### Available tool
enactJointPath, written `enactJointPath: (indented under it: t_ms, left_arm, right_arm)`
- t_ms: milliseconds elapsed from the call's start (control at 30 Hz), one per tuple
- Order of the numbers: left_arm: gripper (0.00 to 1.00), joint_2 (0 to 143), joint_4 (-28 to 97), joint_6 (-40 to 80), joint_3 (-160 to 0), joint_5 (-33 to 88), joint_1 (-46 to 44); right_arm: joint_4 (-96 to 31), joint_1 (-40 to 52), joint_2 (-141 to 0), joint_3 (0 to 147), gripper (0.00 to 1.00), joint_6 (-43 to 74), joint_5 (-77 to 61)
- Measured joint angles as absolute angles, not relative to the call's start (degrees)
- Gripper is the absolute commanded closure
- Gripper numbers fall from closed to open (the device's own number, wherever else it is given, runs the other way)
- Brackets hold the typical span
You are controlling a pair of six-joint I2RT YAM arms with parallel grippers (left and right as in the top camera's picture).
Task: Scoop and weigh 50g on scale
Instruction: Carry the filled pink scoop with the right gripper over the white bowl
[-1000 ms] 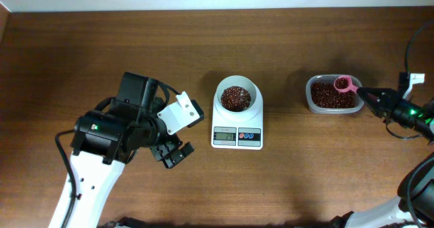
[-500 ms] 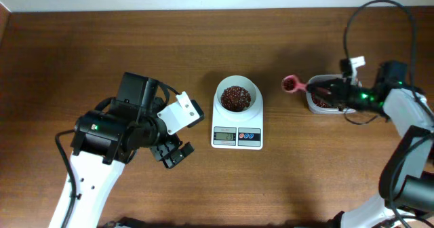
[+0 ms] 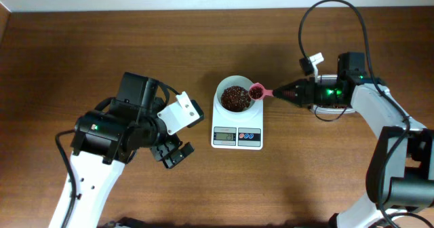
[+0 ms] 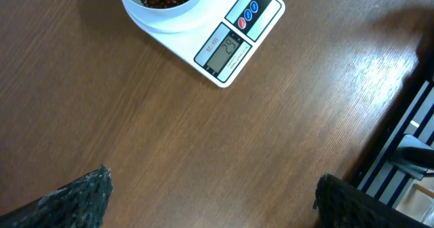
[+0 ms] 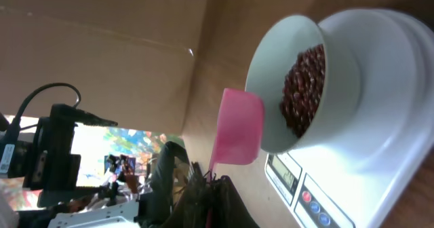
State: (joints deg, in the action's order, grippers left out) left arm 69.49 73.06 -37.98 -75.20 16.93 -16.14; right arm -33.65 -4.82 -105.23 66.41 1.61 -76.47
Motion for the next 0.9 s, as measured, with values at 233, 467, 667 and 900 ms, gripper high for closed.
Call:
enactJointPath:
  t_ms: [233, 467, 667, 900]
  left_arm:
    - [0.01, 69.49, 73.01, -37.98, -75.20, 16.95, -16.14]
    - [0.01, 69.49, 73.01, -37.98, -75.20, 16.95, -16.14]
    - [0.01, 69.49, 73.01, -37.98, -75.20, 16.95, -16.14]
    - [0.01, 69.49, 73.01, -37.98, -75.20, 16.93, -16.14]
  right_arm:
    - [-27.77, -0.40, -105.23, 66.41, 0.96, 6.31, -75.31]
    - [-19.11, 3.90, -105.23, 66.37, 0.96, 6.26, -64.01]
    - [-15.92, 7.81, -105.23, 66.35, 0.96, 5.52, -56.14]
    - [-15.90, 8.34, -105.16, 66.35, 0.96, 4.23, -48.69]
